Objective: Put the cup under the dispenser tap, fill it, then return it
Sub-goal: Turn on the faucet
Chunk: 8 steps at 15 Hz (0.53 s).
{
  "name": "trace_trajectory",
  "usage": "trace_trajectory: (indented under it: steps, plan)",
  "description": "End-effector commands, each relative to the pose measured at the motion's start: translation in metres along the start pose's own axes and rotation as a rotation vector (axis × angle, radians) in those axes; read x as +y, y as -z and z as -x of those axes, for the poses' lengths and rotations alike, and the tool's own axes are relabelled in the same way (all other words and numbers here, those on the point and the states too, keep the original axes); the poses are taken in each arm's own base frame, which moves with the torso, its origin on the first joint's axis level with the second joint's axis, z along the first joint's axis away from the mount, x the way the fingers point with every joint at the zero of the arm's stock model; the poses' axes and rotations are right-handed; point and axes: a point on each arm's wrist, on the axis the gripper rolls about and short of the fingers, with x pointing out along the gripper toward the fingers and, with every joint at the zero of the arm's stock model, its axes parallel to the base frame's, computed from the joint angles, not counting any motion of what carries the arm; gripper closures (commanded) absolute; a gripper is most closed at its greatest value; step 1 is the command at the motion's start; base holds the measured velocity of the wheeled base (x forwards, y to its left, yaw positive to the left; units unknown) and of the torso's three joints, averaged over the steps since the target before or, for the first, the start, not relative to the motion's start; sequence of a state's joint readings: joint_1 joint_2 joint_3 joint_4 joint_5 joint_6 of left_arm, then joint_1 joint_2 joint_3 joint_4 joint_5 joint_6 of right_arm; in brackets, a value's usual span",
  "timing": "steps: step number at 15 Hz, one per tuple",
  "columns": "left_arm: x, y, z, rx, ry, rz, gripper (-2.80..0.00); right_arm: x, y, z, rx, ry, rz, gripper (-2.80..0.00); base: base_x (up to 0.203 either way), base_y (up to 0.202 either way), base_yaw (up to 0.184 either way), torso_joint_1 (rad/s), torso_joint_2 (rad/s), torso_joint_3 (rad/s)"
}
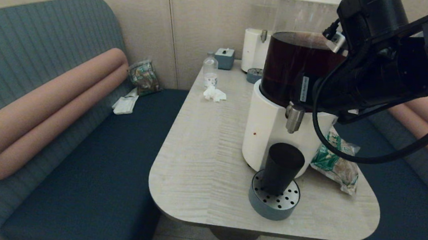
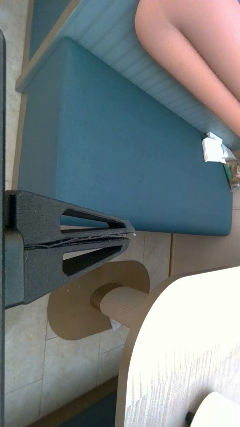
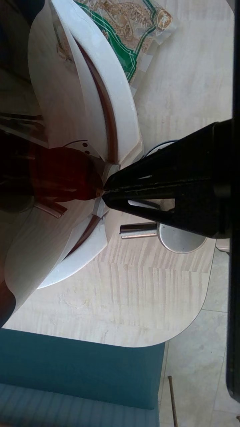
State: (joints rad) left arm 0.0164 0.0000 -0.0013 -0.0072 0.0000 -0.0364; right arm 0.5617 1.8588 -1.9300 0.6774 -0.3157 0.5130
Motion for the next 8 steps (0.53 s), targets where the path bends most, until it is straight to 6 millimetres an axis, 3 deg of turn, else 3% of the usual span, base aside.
trace_trajectory:
  steps: [1,8]
  plan:
    - [0.0000,-0.0001,-0.0001,0.001,-0.001,0.000,0.00,0.0023,0.0025,-0.0043,0.010,0.001,0.004,0.00,0.000,0.000,0.000,0.000,0.00,0.000]
    - [0.0000,-0.0001,-0.0001,0.001,-0.001,0.000,0.00,0.0082,0.0061,-0.0024,0.020,-0.021,0.006,0.00,0.000,0.000,0.000,0.000,0.00,0.000]
